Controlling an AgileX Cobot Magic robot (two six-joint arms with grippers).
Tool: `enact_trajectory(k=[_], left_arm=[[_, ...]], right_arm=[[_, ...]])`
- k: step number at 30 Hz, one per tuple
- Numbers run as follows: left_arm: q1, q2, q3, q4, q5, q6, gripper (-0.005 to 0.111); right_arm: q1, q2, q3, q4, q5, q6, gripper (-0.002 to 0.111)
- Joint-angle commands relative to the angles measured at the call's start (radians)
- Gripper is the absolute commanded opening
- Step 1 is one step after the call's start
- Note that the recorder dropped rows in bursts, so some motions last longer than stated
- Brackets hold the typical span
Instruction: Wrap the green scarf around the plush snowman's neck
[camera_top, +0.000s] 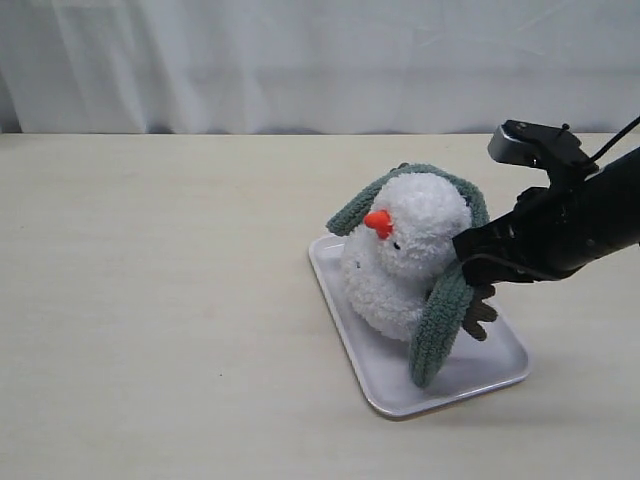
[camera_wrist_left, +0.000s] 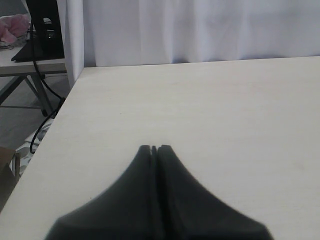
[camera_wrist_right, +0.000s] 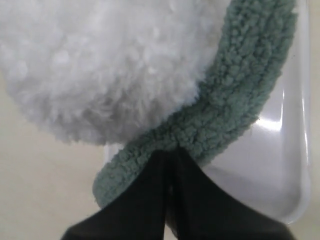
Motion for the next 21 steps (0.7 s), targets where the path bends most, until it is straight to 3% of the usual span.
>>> enact_trajectory(k=[1,6,14,21], left_arm=[[0.000,-0.002,0.002,0.001,-0.011,0.000,0.000],[0.000,-0.002,0.002,0.001,-0.011,0.000,0.000],[0.000,-0.002,0.002,0.001,-0.011,0.000,0.000],[0.000,-0.002,0.002,0.001,-0.011,0.000,0.000]], right_arm=[[-0.002,0.004,0.005,0.006,-0.039,-0.011,0.004],[0.005,0.004,0.005,0.016,-0.043,-0.018,0.004],[0.112,0.016,0.005,0.016,-0.111,-0.025,0.004],[0.118,0.032,0.003,0.016,-0.119,-0.016,0.004]])
